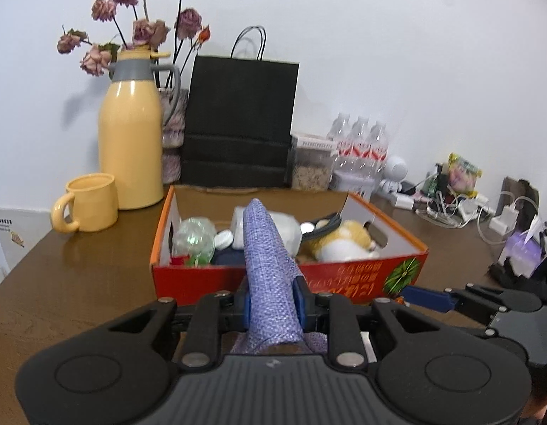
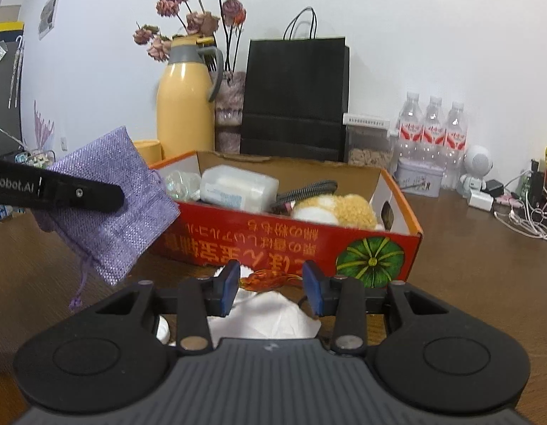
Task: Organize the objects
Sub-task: 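Carry the purple cloth and orange item over the box with both tools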
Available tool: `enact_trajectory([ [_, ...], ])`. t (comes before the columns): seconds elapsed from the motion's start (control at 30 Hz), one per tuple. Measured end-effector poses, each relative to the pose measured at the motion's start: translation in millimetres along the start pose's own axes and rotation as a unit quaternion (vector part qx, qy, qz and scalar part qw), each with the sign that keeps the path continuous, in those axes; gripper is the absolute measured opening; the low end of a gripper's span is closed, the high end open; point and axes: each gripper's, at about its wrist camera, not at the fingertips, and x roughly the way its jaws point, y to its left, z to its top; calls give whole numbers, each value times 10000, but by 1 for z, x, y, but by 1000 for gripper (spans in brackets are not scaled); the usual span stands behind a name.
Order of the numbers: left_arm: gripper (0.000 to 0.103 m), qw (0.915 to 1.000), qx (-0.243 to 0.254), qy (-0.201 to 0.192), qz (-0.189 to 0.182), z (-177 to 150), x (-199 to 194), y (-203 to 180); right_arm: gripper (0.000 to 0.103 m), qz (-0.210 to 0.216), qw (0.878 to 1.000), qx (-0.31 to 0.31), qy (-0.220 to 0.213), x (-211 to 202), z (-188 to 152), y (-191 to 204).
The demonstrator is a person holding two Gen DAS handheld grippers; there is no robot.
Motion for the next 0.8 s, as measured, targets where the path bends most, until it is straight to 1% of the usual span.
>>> enact_trajectory([
  [0.2,21,9999,-38,-160,-40,14,-3,1,39,34,9997,8,-233,-7,15,0],
  [0.43,21,9995,-47,-317,-81,33,10,2,39,8,9988,-27,-499,-1,41,-1],
  [0.63,21,9992,-109,-385,-73,50,36,4,39,-59,9983,21,-582,21,59,-6],
  [0.8,21,9991,-192,-366,-40,61,65,10,39,-159,9984,118,-532,49,68,-14],
])
